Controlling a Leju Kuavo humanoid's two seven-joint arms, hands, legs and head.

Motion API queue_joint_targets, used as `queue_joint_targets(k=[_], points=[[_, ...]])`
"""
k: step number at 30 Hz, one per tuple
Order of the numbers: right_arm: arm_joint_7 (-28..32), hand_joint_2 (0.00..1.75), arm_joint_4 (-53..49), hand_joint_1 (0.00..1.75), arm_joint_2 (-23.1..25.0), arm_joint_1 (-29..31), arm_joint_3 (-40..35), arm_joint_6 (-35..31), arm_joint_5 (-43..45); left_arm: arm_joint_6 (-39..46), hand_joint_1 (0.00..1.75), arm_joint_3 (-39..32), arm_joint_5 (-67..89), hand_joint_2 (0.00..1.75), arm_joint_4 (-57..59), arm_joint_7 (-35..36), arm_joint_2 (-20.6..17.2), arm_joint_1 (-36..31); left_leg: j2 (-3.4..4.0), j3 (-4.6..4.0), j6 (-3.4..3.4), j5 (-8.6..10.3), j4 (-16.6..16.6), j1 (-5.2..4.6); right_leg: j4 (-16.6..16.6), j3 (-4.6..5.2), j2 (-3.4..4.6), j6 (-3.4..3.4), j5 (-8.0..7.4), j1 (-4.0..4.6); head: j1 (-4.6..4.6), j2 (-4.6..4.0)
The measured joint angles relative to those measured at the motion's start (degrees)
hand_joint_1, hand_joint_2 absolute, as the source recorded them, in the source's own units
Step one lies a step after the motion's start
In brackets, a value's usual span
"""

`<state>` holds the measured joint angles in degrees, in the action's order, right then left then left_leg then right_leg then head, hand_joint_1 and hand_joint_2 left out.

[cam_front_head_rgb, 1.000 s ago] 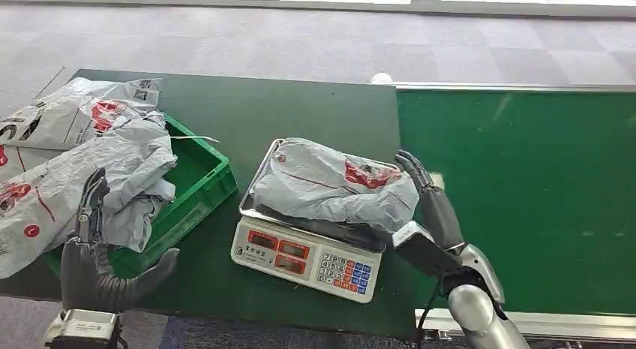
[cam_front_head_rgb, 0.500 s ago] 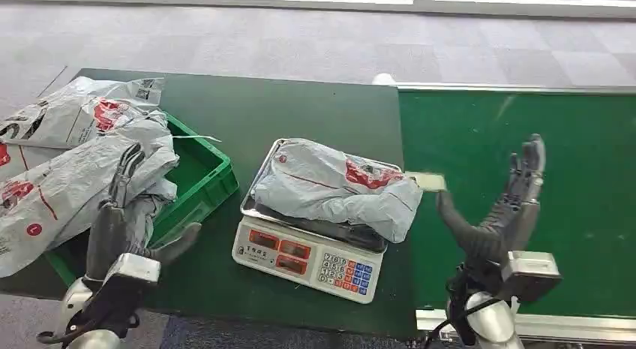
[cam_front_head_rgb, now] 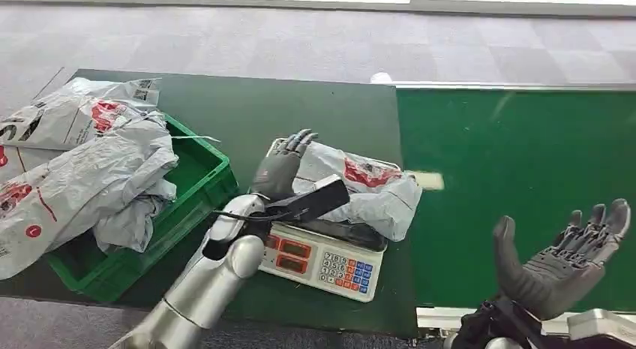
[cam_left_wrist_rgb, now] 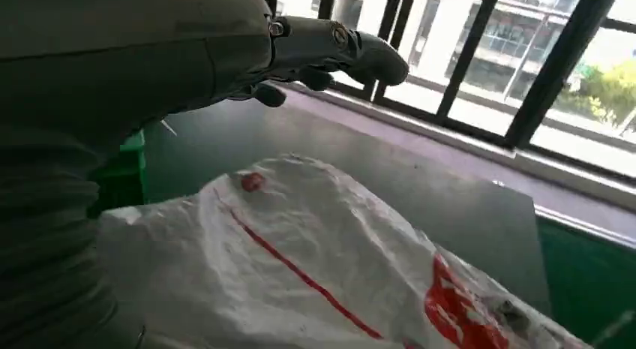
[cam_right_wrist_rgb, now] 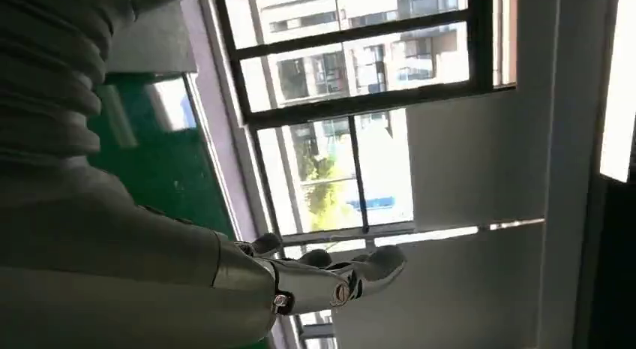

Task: Moved the parcel from conveyor to table for the left to box.

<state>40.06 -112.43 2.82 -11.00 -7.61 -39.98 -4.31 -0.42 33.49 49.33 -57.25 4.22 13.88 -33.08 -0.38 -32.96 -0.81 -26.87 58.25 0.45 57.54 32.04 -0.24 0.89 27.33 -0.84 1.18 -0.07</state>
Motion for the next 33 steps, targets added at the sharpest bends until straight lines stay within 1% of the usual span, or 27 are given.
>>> queue_joint_targets(k=[4, 8, 9, 11, 14, 17, 21, 27, 33], points=[[0.02, 1.75, -0.02, 0.00, 0.77, 0.53, 0.00, 0.02, -1.68, -0.02, 0.00, 2.27, 0.44, 1.75, 7.84, 0.61, 3.43, -2.07, 0.02, -0.02, 0.00, 0.00, -0.01, 0.00, 0.00, 0.06, 0.05, 0.00, 0.00, 0.02, -0.02, 0.00], [0.04, 1.75, -0.26, 0.00, 1.66, 1.16, -0.20, 0.02, -2.47, -0.63, 0.00, 4.48, -0.83, 1.75, 12.91, 2.78, 5.29, -3.08, 0.02, -0.03, -0.01, 0.00, -0.05, 0.01, 0.01, 0.09, 0.07, -0.01, 0.01, 0.07, -0.02, 0.00], [0.04, 1.75, -0.41, 0.00, 1.94, 1.35, -0.46, 0.02, -2.84, -1.20, 0.77, 5.68, -1.58, 1.75, 14.07, 3.95, 5.68, -3.29, 0.02, -0.03, -0.01, 0.01, -0.06, 0.01, 0.01, 0.09, 0.07, -0.01, 0.01, 0.07, -0.02, 0.00], [0.07, 1.75, -0.68, 0.00, 2.36, 1.57, -0.81, 0.02, -3.26, -2.56, 1.75, 8.29, -2.69, 1.75, 15.84, 6.52, 6.09, -3.48, 0.02, -0.04, -0.01, 0.01, -0.07, 0.02, 0.02, 0.08, 0.08, -0.01, 0.01, 0.07, -0.02, 0.00], [0.04, 1.75, -0.83, 0.00, 2.43, 2.00, -1.64, 0.02, -3.30, -5.53, 1.75, 12.13, -3.74, 1.75, 19.53, 10.32, 6.49, -4.93, 0.04, -0.03, -0.01, 0.01, -0.07, 0.04, 0.02, 0.05, 0.10, -0.01, 0.01, 0.06, 0.00, 0.00], [0.04, 1.75, -0.83, 0.00, 2.51, 2.19, -2.45, 0.02, -3.39, -4.67, 1.75, 14.18, -4.48, 1.75, 23.23, 10.62, 6.51, -6.67, 0.04, 0.08, -0.01, 0.01, -0.07, 0.04, 0.02, -0.07, 0.10, 0.00, 0.02, 0.05, 0.00, 0.00], [0.04, 1.75, -0.83, 0.00, 2.49, 2.14, -3.28, 0.02, -2.86, -0.98, 1.75, 14.25, -4.79, 1.75, 26.74, 9.70, 6.51, -7.66, 0.07, 0.11, 0.00, 0.01, -0.07, 0.04, 0.02, -0.08, 0.14, 0.00, 0.02, 0.05, 0.00, 0.00], [0.04, 1.75, -0.83, 0.00, 2.49, 2.12, -4.09, 0.02, -2.86, -0.59, 1.75, 14.27, -4.83, 1.75, 29.04, 9.53, 6.51, -8.98, 0.08, 0.23, -0.01, 0.01, -0.08, 0.04, 0.02, -0.19, 0.14, -0.01, 0.02, 0.08, 0.00, 0.00], [0.04, 1.75, -0.83, 0.00, 2.45, 1.80, -4.83, 0.02, -2.90, 5.48, 1.75, 13.79, -4.72, 1.75, 29.58, 8.05, 6.31, -8.83, 0.09, 0.21, -0.01, 0.01, -0.08, 0.04, 0.02, -0.17, 0.13, -0.01, 0.02, 0.09, -0.02, 0.00]])
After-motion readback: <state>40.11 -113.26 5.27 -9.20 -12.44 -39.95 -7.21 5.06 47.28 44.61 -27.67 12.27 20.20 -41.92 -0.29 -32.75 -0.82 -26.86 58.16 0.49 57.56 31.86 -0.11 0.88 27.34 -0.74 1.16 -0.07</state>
